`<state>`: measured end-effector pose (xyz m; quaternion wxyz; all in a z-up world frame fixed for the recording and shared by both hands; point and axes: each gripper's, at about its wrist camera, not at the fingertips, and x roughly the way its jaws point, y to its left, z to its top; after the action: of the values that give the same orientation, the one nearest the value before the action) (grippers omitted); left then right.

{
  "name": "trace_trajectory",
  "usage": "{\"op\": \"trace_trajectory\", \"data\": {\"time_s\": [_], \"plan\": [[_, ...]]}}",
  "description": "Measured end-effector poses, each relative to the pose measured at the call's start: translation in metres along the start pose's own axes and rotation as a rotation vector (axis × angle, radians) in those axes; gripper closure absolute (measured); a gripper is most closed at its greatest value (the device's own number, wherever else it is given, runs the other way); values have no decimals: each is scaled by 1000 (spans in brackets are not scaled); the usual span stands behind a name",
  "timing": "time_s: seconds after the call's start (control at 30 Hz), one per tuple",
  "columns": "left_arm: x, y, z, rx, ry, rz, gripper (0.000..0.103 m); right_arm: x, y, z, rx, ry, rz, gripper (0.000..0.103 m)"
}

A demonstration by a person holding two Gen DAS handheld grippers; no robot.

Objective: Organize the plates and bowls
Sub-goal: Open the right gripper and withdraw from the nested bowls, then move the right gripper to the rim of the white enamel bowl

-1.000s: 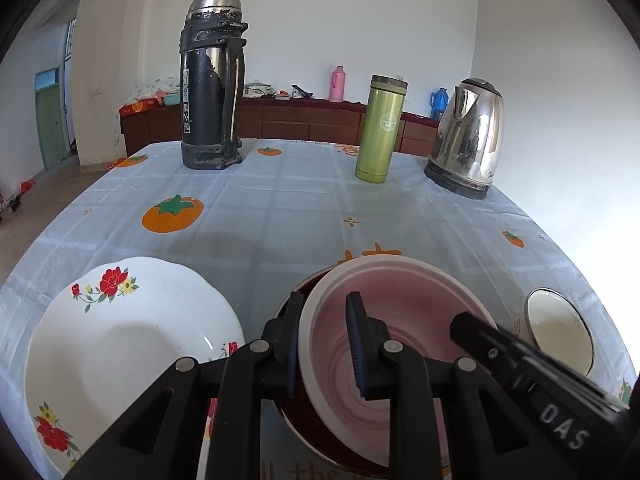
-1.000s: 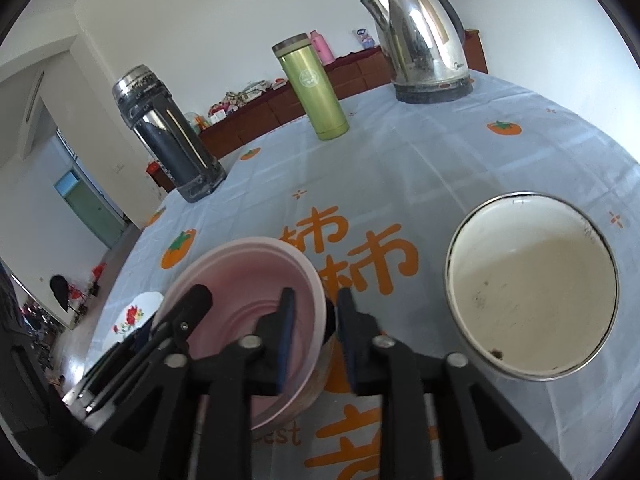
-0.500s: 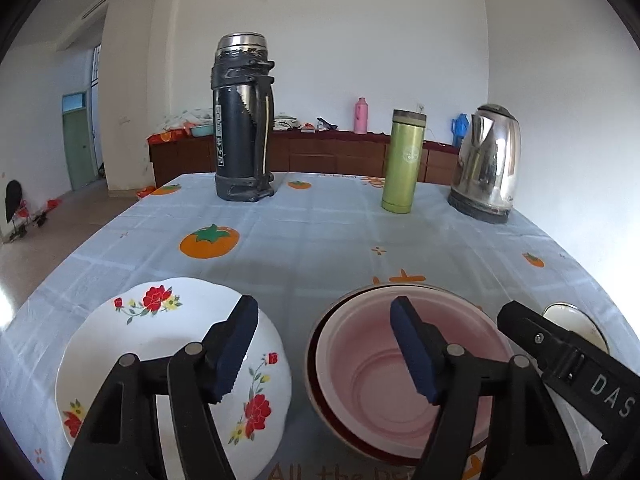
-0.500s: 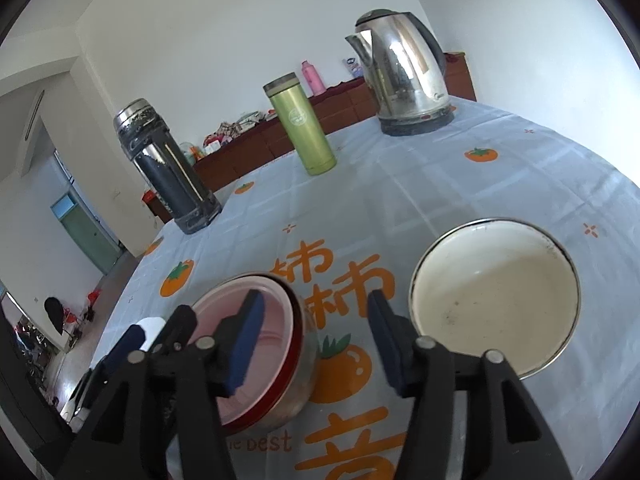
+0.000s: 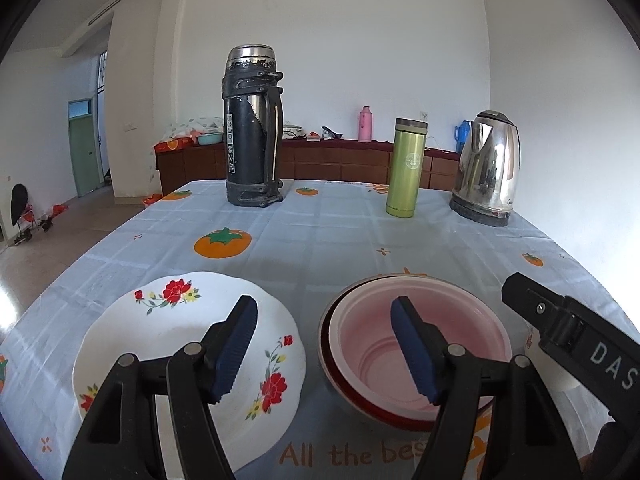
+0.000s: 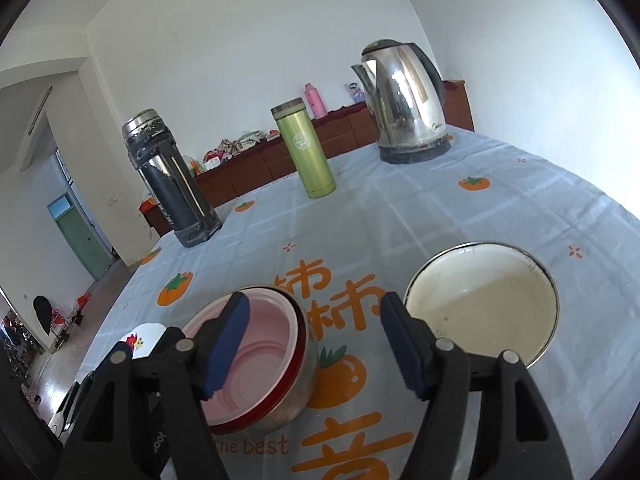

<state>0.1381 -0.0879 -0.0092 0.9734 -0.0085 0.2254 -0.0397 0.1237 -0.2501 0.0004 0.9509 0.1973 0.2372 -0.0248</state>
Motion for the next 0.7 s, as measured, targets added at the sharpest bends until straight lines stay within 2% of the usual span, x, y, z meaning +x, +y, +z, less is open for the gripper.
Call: {"op": "trace_trajectory", "data": {"time_s": [0.17, 0.7], "plan": [[-4, 1, -2, -6, 1, 3, 27, -1, 1, -1, -13, -13, -12, 33], [-15, -3, -7, 28, -16, 2, 26, -14, 4, -9, -75, -39, -37, 32]]}}
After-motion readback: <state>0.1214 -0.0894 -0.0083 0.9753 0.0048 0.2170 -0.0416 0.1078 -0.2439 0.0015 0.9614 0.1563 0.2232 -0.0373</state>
